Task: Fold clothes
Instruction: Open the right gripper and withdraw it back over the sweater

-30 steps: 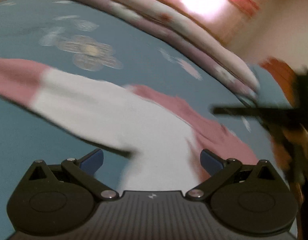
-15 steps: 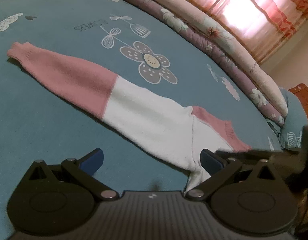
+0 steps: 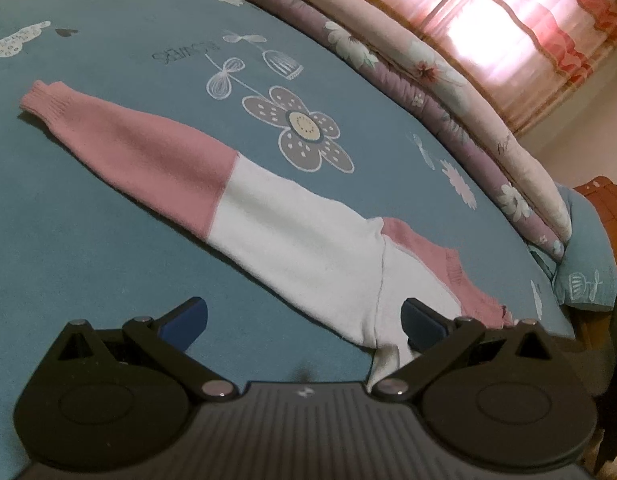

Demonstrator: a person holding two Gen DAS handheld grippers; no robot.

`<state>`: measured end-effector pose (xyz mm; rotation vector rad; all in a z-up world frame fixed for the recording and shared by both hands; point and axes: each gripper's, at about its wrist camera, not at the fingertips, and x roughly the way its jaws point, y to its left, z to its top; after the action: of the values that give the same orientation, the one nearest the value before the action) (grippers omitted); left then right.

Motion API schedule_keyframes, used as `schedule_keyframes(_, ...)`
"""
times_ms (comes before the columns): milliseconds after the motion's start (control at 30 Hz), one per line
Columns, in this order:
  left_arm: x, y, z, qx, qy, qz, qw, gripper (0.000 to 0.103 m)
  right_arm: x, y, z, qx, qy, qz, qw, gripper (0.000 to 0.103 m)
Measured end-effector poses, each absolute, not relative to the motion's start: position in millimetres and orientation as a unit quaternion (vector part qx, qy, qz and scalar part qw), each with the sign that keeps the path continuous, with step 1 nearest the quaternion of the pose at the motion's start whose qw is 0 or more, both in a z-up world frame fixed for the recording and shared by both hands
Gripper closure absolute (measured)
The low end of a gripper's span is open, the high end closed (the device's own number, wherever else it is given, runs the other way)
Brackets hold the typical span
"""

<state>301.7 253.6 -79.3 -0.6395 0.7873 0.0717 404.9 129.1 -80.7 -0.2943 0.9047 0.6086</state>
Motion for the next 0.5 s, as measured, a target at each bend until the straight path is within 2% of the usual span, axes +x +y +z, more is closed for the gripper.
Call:
schedule_keyframes(133, 303, 248, -79, -0.300, 0.381, 0.028, 0.874, 0.001, 402, 132, -103, -0.140, 0.448, 0.288, 0.835, 0.062)
schedule_keyframes(233, 303, 243, -77, -0.295, 0.383, 0.024, 0.875, 0.001, 403, 138, -115, -0.130, 0.450, 0.282, 0.837, 0.058)
schedule_keyframes(333, 303, 243, -77, -0.296, 0.381, 0.020, 0.876, 0.001, 400, 135, -104, -0.130, 0.445, 0.277, 0.842, 0.058)
schedule_keyframes(433, 303, 245, -78, -0.301, 0.381, 0.023, 0.874, 0.001, 393, 123, -93, -0.129, 0.422, 0.262, 0.858, 0.049)
schedule_keyframes(500, 302, 246, -78, -0.302, 0.382, 0.025, 0.873, 0.001, 392, 121, -95, -0.135, 0.418, 0.246, 0.864, 0.049)
